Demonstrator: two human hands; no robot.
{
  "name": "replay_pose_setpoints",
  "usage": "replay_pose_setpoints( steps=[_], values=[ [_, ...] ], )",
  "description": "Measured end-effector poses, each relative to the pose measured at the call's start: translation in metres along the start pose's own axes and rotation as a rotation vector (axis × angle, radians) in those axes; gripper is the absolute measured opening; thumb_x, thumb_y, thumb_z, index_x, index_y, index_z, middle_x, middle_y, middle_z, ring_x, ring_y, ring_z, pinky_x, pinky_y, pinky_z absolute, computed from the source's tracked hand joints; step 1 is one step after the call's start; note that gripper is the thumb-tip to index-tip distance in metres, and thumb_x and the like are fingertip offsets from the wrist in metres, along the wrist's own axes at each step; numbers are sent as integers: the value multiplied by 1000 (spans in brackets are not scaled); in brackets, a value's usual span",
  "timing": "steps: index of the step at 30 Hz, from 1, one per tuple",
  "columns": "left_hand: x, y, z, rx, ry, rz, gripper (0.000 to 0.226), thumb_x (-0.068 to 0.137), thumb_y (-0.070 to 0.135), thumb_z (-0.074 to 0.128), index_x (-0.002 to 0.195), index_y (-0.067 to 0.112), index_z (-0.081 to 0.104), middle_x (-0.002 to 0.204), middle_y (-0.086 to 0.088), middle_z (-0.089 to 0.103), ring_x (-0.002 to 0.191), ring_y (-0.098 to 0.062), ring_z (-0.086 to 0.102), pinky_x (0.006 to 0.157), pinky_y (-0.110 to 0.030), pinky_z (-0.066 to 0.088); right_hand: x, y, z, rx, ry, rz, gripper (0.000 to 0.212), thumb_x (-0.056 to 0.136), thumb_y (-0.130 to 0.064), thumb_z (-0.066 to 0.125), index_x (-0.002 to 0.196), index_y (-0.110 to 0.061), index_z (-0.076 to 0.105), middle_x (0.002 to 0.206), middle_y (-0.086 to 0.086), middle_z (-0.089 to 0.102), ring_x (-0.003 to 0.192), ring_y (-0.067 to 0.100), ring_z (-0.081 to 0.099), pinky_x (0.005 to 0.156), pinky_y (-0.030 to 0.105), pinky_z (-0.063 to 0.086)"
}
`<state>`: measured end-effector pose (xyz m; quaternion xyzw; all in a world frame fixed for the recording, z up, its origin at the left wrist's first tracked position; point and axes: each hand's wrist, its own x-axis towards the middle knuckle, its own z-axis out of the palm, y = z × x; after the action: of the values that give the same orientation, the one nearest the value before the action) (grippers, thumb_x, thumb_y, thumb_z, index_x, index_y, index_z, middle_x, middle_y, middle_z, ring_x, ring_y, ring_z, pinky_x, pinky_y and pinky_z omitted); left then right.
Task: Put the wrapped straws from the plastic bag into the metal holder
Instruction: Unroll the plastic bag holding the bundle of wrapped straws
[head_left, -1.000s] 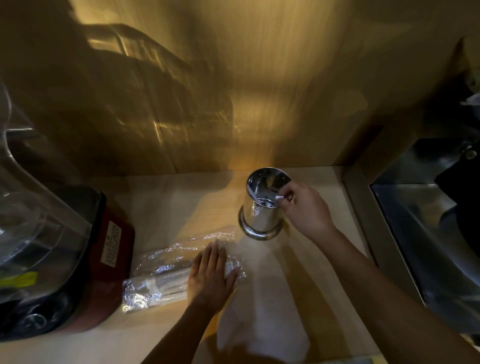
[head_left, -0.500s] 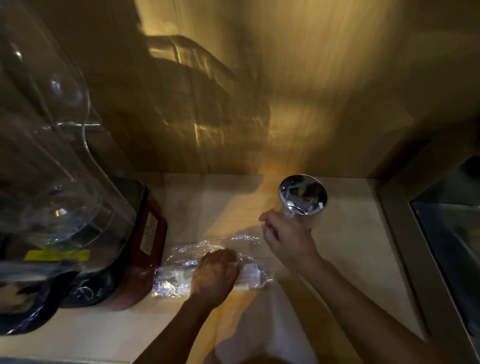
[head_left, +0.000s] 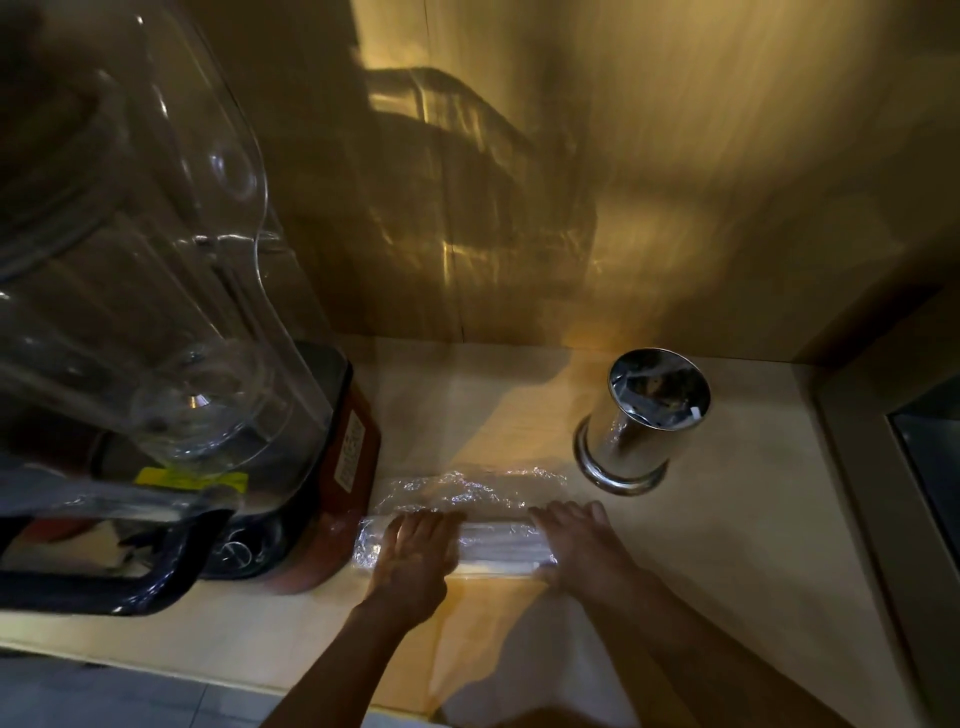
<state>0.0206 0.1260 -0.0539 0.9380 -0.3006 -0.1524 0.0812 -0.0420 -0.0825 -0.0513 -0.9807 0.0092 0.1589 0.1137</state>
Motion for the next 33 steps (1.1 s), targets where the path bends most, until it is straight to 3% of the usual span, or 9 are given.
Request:
replay_pose_setpoints(
  steps=[6, 9, 12, 15, 18, 21, 26, 29, 33],
  values=[
    [9, 12, -10, 51, 117, 57, 43, 68, 19, 69, 109, 32, 60, 105, 3, 62, 106, -22, 55, 101, -35, 34, -11, -3, -5, -126, 129, -33, 51, 43, -40, 76, 87, -21, 61, 91, 0, 62, 86, 20, 60, 75, 30, 24],
    [11, 23, -10, 97, 344, 128, 30, 60, 17, 70, 85, 27, 59, 82, 3, 62, 85, -18, 50, 84, -32, 33, -18, -3, -6, -85, 303, -25, 43, 39, -25, 73, 79, -22, 57, 75, -2, 59, 67, 20, 57, 66, 29, 26],
    [8, 36, -8, 135, 379, 154, 27, 67, 12, 47, 91, 18, 59, 87, -1, 65, 88, -21, 54, 87, -34, 41, -22, 4, -5, -82, 393, 13, 33, 48, -15, 60, 81, -18, 53, 74, 1, 58, 64, 23, 54, 65, 31, 27],
    [-5, 47, -1, 174, 160, 78, 42, 63, 21, 53, 103, 14, 64, 103, -3, 68, 101, -26, 64, 93, -43, 49, -35, 7, -3, -117, 245, -33, 31, 49, -28, 65, 77, -20, 54, 74, -2, 60, 67, 19, 58, 66, 29, 26],
    [-22, 50, 7, 91, -1, 28, 53, 68, 57, 57, 104, 19, 61, 124, -2, 60, 122, -22, 53, 104, -55, 38, -45, 21, -1, 38, 117, -114, 46, 69, -64, 53, 77, -19, 55, 86, -1, 60, 83, 17, 53, 74, 25, 24],
    [-24, 45, 6, -23, -27, 84, 40, 85, 49, 45, 117, 26, 49, 145, 4, 39, 138, -10, 27, 115, -39, 14, -47, 26, -3, 99, 169, -117, 33, 70, -53, 60, 72, -20, 57, 90, 0, 60, 91, 20, 58, 76, 25, 22],
    [-8, 27, -14, -24, -193, 28, 80, 85, 38, 57, 145, 23, 7, 157, -2, 9, 144, -17, 7, 117, -38, 8, -37, 23, 6, 200, -3, 82, 86, 59, -55, 63, 133, -28, 30, 134, -7, 44, 127, 13, 35, 103, 29, 19],
    [-4, 24, -22, 11, -266, 75, 63, 83, 22, 59, 138, 28, 29, 148, -1, 34, 135, -19, 32, 112, -37, 15, -35, 19, 8, 42, 3, 11, 68, 59, -47, 63, 121, -28, 40, 123, -7, 50, 118, 14, 41, 93, 29, 20],
    [-3, 29, -19, 105, 13, 114, 52, 70, 4, 55, 117, 27, 51, 111, -2, 60, 107, -23, 55, 99, -32, 28, -37, 9, 0, -110, 166, -130, 40, 41, -33, 69, 78, -28, 55, 75, -11, 61, 71, 12, 59, 69, 25, 23]
  ],
)
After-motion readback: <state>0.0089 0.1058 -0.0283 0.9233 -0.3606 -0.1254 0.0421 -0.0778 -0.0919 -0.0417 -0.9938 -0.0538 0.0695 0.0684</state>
